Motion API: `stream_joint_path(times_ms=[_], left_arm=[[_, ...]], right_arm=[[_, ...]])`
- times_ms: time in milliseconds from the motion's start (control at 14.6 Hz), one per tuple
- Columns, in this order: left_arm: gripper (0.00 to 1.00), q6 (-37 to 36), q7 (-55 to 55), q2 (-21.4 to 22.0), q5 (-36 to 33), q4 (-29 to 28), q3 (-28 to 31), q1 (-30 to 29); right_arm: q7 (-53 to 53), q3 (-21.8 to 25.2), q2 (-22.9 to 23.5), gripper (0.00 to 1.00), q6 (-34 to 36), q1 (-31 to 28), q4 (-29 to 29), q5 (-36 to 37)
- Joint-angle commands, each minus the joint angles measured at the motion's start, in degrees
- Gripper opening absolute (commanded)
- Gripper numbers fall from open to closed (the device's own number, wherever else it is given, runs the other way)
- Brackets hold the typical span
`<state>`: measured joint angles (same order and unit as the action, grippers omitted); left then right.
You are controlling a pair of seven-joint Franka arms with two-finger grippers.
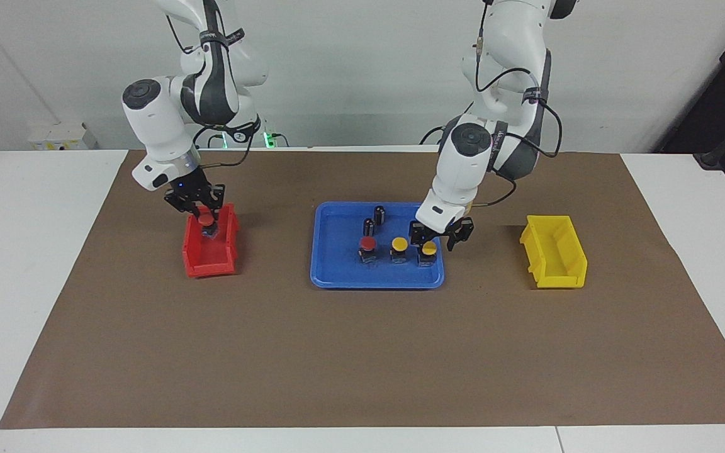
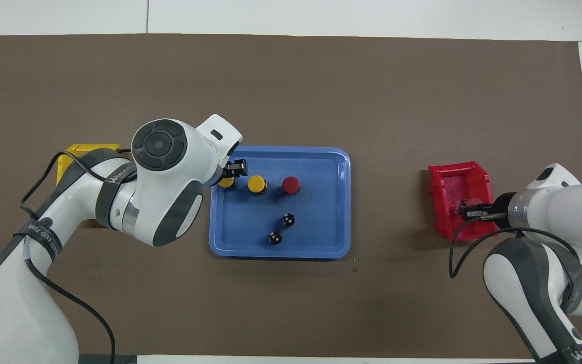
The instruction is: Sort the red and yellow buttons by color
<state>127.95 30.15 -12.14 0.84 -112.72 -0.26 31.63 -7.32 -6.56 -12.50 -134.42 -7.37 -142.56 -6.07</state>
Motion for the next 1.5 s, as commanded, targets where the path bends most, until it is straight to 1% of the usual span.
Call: stream_joint_path(times_ms=[0, 68, 137, 205, 273, 341, 410, 478, 546, 615, 751, 820, 888, 956, 1024, 1093, 1161, 1229, 1366, 1434], left_arm=[[0.79, 1.6, 1.0, 0.5, 0.5, -2.1, 0.8, 1.4], [0.75, 1.7, 1.0, 0.4, 0.5, -2.3, 0.8, 1.4], [0.45, 1.7, 2.4, 0.3, 0.7, -2.2, 0.8, 1.3], [0.02, 2.0, 4.2, 0.3, 1.1, -2.3, 0.8, 1.2], [0.01, 3.5, 5.5, -0.1, 1.8, -2.2, 0.8, 1.0], [0.01, 4.7, 6.0, -0.7, 2.6, -2.2, 0.8, 0.9], [0.01, 4.3, 6.1, -0.8, 2.7, -1.6, 0.8, 0.8], [0.01, 3.5, 6.3, -0.9, 2.7, -0.3, 0.9, 0.8], [0.01, 1.0, 6.3, -0.4, 2.8, 1.1, 0.9, 0.9], [0.01, -3.9, 6.2, 1.1, 2.9, 2.7, 0.9, 0.7], [0.01, -12.5, 4.7, 5.7, 2.9, 5.1, 1.6, -0.9], [0.01, -15.9, 1.6, 7.7, 2.8, 5.4, 1.6, -2.8], [0.01, -19.3, -4.3, 10.4, 2.8, 4.7, 1.7, -5.0], [0.01, -22.0, -11.5, 12.6, 2.8, 4.3, 1.7, -10.0], [0.01, -23.4, -18.4, 13.9, 2.7, 4.4, 1.7, -14.7], [0.01, -24.0, -25.5, 14.6, 2.3, 4.6, 1.7, -18.8], [0.01, -24.5, -30.5, 14.7, 2.1, 4.7, 1.7, -22.1], [0.01, -23.9, -32.9, 14.8, 1.8, 4.3, 1.7, -24.4], [0.01, -21.1, -33.8, 15.7, 1.3, 1.8, 1.7, -27.6], [0.01, -18.4, -33.7, 16.5, 1.3, -0.2, 1.6, -28.3]], right_arm=[[-2.4, -0.5, 1.2, 0.21, -4.9, -1.0, -2.5, -1.9], [-2.4, -0.5, 1.3, 0.25, -5.3, -0.9, -2.8, -1.9], [-2.4, -0.5, 1.3, 0.31, -5.4, -0.9, -2.9, -1.9], [-2.4, -0.5, 1.3, 0.34, -5.4, -1.0, -3.0, -1.9], [-2.4, -0.5, 1.4, 0.38, -5.4, -1.0, -3.0, -1.9], [-2.4, -0.5, 1.5, 0.49, -5.3, -0.9, -2.9, -1.9], [-3.0, -0.5, 1.6, 0.61, -5.2, -1.0, -2.6, -1.8], [-5.1, -0.5, 1.8, 0.67, -4.5, -1.0, -1.7, -1.8], [-7.6, -0.4, 2.4, 0.72, -3.1, -1.2, 0.2, -1.8], [-9.0, -0.3, 2.7, 0.77, 1.2, -1.9, 3.3, -1.8], [-8.6, -0.3, 2.7, 0.81, 10.3, -2.0, 10.4, -1.8], [-7.5, -0.3, 2.7, 0.81, 14.2, -1.6, 14.2, -1.4], [-5.8, -0.6, 2.9, 0.84, 17.4, -1.3, 17.3, -1.1], [-3.1, -0.8, 3.2, 0.93, 20.7, -0.5, 20.4, -0.9], [0.8, -1.0, 4.5, 1.00, 23.1, 1.4, 23.5, -0.7], [5.5, -1.0, 6.2, 1.00, 24.1, 4.6, 26.6, 0.5], [11.4, -1.1, 7.2, 1.00, 23.6, 8.5, 28.3, 2.6], [17.9, -1.2, 8.9, 1.00, 23.3, 12.4, 30.2, 3.7], [30.6, -1.1, 18.0, 1.00, 23.4, 21.3, 39.8, 5.7], [37.4, -1.2, 22.3, 1.00, 22.7, 24.7, 43.9, 8.2]])
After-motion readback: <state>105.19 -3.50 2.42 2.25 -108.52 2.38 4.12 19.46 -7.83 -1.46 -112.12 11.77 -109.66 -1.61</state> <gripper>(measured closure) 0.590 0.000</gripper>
